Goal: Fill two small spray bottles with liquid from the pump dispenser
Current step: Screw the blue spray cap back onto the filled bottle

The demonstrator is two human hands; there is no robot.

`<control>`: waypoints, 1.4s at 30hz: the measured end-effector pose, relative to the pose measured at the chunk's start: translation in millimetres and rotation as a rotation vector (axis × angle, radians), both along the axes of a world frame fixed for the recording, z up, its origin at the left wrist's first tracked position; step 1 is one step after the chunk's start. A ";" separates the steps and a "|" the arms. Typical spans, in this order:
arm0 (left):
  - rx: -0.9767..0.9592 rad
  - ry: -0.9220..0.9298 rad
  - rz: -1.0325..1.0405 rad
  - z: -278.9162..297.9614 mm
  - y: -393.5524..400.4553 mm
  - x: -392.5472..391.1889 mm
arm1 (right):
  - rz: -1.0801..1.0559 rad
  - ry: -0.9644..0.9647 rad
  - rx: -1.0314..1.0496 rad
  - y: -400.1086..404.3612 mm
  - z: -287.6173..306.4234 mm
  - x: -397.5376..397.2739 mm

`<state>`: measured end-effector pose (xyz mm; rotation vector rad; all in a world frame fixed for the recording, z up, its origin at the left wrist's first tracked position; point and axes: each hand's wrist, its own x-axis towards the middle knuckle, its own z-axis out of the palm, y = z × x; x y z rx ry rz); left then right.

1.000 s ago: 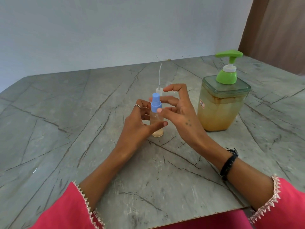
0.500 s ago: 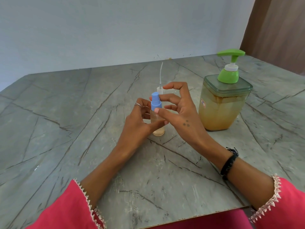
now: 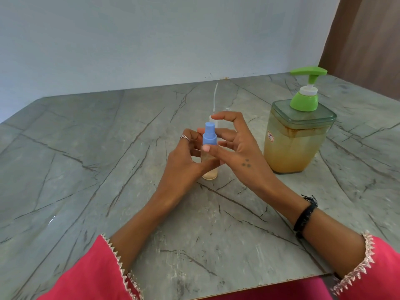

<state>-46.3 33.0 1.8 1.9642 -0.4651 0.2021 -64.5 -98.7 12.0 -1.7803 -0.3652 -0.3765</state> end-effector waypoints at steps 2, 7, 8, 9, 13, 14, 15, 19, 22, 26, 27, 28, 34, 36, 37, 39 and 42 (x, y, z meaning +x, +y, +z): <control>0.004 0.004 0.004 0.0 -0.5 -0.4 | -0.004 0.007 0.036 -1.2 -0.6 0.0; 0.001 0.001 0.045 0.0 -0.5 -0.4 | -0.003 0.090 0.188 -3.6 0.3 2.3; -0.012 0.003 0.045 0.0 -0.6 -1.1 | 0.005 0.108 0.221 -3.5 0.7 2.6; -0.026 0.006 0.044 0.2 -0.7 -2.2 | 0.010 0.122 0.251 -3.3 0.9 2.6; -0.051 0.003 0.047 1.7 -4.9 -4.9 | 0.003 0.137 0.320 -3.0 2.6 0.9; -0.050 0.002 0.049 2.1 -6.1 -5.2 | 0.001 0.132 0.316 -3.3 2.9 0.8; -0.046 0.002 0.049 2.5 -6.6 -5.6 | 0.002 0.128 0.312 -3.4 3.2 0.7; -0.038 -0.012 0.041 1.9 -5.0 -5.8 | -0.003 0.097 0.262 -3.1 3.4 0.4; -0.030 -0.013 0.054 -0.4 -3.0 -2.0 | -0.015 0.092 0.217 -0.8 2.0 0.3; -0.036 -0.008 0.108 -1.5 0.9 4.4 | -0.032 0.089 0.201 -4.7 0.1 2.8; -0.048 -0.007 0.120 -1.7 2.5 5.4 | -0.034 0.103 0.166 -6.8 -1.5 3.8; -0.065 -0.003 0.133 -2.1 3.8 6.2 | -0.039 0.122 0.113 -8.5 -3.3 4.5; -0.159 0.030 0.202 -5.7 7.9 10.7 | -0.078 0.223 -0.227 -2.6 -16.4 6.7; -0.178 0.047 0.204 -6.2 8.9 12.2 | -0.118 0.217 -0.267 0.4 -19.8 7.0; -0.178 0.054 0.203 -6.4 9.3 12.7 | -0.135 0.218 -0.277 1.5 -20.6 7.0; -0.178 0.071 0.190 -6.2 9.3 12.9 | -0.158 0.227 -0.326 3.1 -21.4 7.1; -0.191 0.089 0.149 -3.9 9.9 14.0 | -0.175 0.231 -0.450 5.2 -22.6 8.5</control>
